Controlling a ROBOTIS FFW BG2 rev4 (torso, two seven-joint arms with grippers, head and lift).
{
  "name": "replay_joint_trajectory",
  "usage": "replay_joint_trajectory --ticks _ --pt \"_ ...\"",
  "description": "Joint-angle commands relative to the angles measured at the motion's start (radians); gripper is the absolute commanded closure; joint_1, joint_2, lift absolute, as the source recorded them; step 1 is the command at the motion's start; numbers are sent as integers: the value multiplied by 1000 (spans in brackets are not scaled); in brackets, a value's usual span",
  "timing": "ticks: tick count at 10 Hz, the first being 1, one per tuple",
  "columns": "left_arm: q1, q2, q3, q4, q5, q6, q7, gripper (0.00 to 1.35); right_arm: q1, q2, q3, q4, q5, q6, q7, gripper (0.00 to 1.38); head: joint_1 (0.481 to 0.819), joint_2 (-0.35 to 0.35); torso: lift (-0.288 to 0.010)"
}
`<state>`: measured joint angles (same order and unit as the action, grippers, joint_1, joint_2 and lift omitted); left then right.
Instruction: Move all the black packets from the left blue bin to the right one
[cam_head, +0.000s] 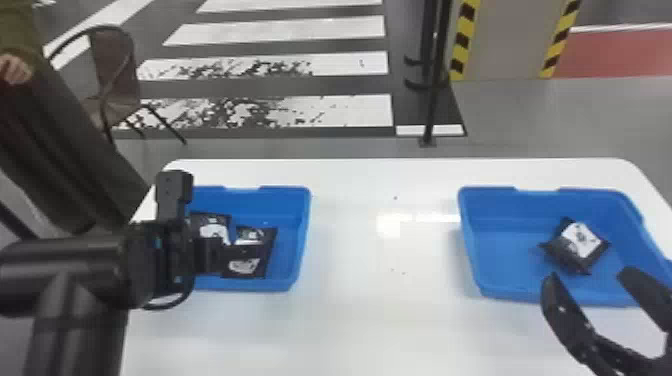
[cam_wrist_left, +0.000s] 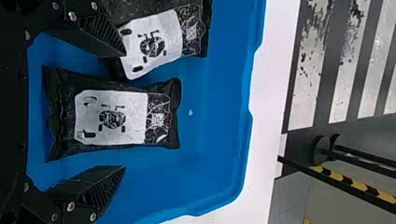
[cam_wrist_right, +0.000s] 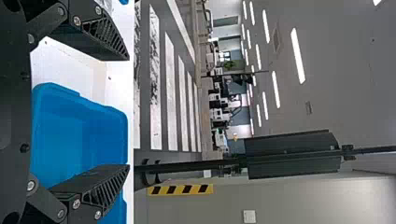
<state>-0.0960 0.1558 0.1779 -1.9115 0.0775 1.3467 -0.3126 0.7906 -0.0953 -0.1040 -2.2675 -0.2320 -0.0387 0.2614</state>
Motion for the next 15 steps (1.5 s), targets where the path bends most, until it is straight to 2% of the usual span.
replay_joint_trajectory --ticks 1,2,3,5,6,7,8,9,12,15 --pt "-46 4 -26 72 2 8 3 186 -10 -4 10 16 -19 7 5 217 695 102 -140" --pt "-71 4 -32 114 4 15 4 190 -13 -4 12 21 -27 9 7 217 695 96 -140" --pt "-91 4 -34 148 4 18 4 280 -13 -4 12 21 -31 12 7 219 695 94 -140" --pt "-93 2 -32 180 12 33 4 868 -15 -6 12 30 -53 17 7 219 695 91 -140" --pt "-86 1 -26 185 16 30 4 960 -15 -4 12 33 -57 19 7 219 695 89 -140" --pt "-69 -1 -20 185 18 -2 -8 1113 -15 -6 12 33 -61 22 7 219 695 89 -140" --pt "-54 -2 -6 182 24 -51 -29 1208 -13 -6 14 35 -69 24 7 219 695 88 -140" --pt "-29 -1 4 160 54 -85 -48 1208 -15 -6 14 33 -69 26 9 219 695 86 -140" --pt "108 -10 53 -105 140 -112 -57 1208 -47 -9 26 30 -87 41 27 220 695 79 -140" --pt "231 -16 28 -299 265 -201 -83 1208 -133 -27 74 33 -169 129 102 228 695 78 -140"
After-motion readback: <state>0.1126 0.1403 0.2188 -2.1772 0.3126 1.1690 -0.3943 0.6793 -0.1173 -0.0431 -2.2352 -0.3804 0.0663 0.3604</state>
